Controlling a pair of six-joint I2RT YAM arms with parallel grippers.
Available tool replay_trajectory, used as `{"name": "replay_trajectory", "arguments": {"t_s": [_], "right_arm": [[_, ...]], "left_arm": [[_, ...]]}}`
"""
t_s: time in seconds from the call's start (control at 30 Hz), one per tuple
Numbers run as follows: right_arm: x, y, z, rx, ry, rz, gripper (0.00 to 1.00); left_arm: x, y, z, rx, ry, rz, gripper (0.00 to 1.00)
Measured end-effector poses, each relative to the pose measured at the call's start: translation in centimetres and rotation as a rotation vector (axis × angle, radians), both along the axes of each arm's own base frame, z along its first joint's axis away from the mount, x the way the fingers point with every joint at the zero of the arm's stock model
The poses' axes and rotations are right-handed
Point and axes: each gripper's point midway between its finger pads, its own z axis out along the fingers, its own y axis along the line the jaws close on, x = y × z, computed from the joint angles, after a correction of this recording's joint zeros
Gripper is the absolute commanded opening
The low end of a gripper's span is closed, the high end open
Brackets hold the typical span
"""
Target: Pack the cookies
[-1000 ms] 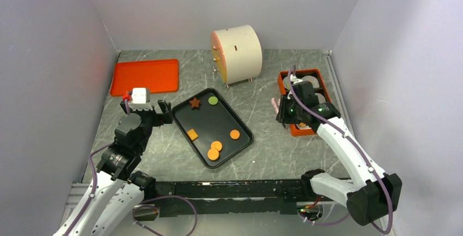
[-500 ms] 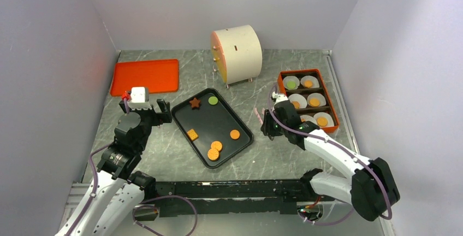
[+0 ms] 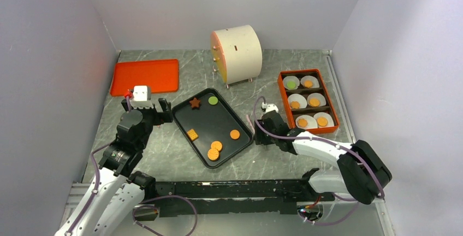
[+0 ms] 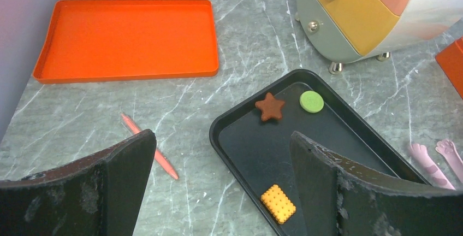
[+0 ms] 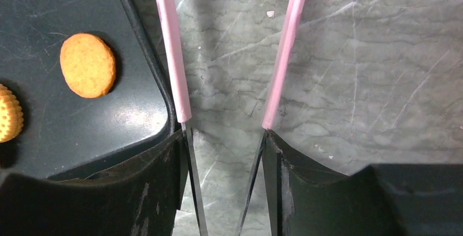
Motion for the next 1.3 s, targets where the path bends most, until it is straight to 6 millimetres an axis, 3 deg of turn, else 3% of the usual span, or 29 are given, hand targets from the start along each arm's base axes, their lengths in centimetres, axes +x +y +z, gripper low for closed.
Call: {"name": "replay_trajectory", "arguments": {"t_s": [0.27,0.57,0.87,1.1,1.2,1.3], "right_arm": [[0.0,0.2,-0.3,-0.049,-0.030,-0.023,0.63],[-0.1,0.8,-0.5,-0.115,-0.059,-0.007,0.66],[-2.0,3.9,-0.3,-0.123,-0.045,0.111,0.70],[-1.7,5.0,2.4,-0.119,-0.063,0.124,0.81],[-0.4,4.9,4.8,-0.124,-0.108,0.093,0.83],[1.7,3.2,6.7,-0.137,-0.143,0.013,0.84]], "left_arm": [[0.0,0.1,0.0,0.000,0.000,0.002,0.96],[0.0,0.1,0.0,0.000,-0.001,0.005,0.96],[0.0,0.2,0.1,-0.001,-0.003,0.005,0.96],[0.0,0.2,0.1,-0.003,-0.002,0.006,0.96],[0.0,0.2,0.1,-0.007,-0.002,0.008,0.96],[0.0,0.2,0.1,-0.008,-0.001,0.009,0.96]]}}
